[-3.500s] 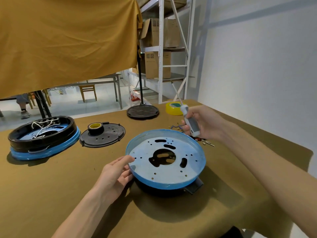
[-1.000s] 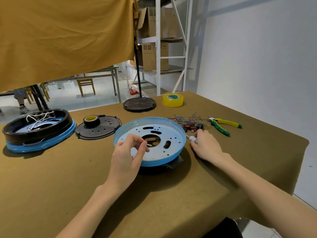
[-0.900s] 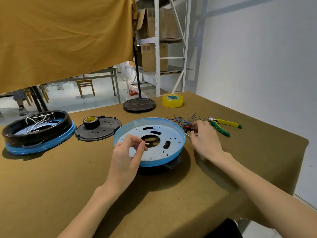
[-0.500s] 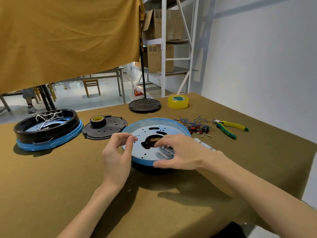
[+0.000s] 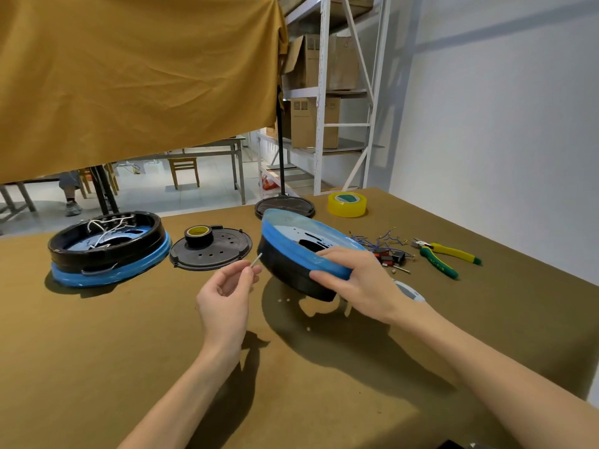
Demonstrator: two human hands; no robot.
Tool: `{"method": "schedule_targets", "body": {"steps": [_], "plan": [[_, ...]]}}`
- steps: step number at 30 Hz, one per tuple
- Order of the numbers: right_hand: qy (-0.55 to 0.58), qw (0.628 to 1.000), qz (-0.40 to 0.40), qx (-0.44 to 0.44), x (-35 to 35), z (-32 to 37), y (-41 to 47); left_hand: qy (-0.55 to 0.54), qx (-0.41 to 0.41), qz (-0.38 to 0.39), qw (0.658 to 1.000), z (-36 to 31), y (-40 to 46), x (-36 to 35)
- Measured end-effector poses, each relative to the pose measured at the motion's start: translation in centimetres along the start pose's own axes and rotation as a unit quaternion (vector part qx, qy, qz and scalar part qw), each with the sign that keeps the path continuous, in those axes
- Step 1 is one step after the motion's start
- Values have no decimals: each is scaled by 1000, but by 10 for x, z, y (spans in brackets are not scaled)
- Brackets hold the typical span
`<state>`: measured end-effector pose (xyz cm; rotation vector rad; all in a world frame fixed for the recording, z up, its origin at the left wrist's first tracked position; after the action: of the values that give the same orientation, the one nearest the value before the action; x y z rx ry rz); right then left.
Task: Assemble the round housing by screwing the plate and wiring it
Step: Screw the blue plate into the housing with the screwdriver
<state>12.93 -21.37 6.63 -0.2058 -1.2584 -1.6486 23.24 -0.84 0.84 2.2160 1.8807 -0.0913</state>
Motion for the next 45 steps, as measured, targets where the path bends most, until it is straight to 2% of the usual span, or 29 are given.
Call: {"method": "schedule_targets", "body": {"steps": [2, 5, 7, 10, 13, 15, 19, 20, 27, 29, 35, 39, 43, 45], "plan": [[32, 998, -45, -8, 6, -2, -1, -32, 54, 40, 997, 6, 1, -6], [98, 989, -102, -30, 12, -5, -4, -98, 158, 142, 972, 15, -3, -24], [159, 972, -165, -52, 20, -6, -4, -112, 160, 181, 964, 10, -6, -35], [285, 910, -266, -144, 33, -18, -6, -90, 94, 188, 973, -6, -5, -47], [384, 856, -270, -217, 31, -29, -11, -4, -20, 163, 986, -23, -6, -54], [435, 821, -276, -245, 30, -34, -14, 15, -72, 156, 985, -31, -7, -59], [554, 701, -283, -349, 19, -49, -30, 4, -126, 166, 978, -41, -12, -72], [572, 682, -274, -364, 14, -52, -33, 12, -141, 169, 975, -42, -15, -76], [655, 605, -215, -399, -24, -64, -47, 144, -254, 180, 939, -34, -34, -91], [665, 594, -216, -399, -29, -69, -48, 159, -276, 179, 931, -35, -36, -91], [672, 594, -209, -391, -30, -78, -48, 201, -330, 183, 904, -32, -42, -94], [663, 595, -210, -402, -32, -84, -47, 229, -330, 181, 898, -28, -40, -93], [620, 612, -221, -438, -32, -93, -46, 274, -305, 145, 900, -19, -30, -85], [551, 648, -226, -474, -26, -103, -50, 279, -292, 118, 907, -18, -22, -79]]}}
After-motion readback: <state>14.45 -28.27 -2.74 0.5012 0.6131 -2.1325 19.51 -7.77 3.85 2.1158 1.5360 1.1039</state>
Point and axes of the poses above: each hand's wrist, its own y-axis towards the middle knuckle, its own x-axis out of the back of the hand, z = x × y, the point moved 7 cm from there along y, towards the middle knuckle, and after that the axes turned 7 degrees about x, right-handed, at the moved point
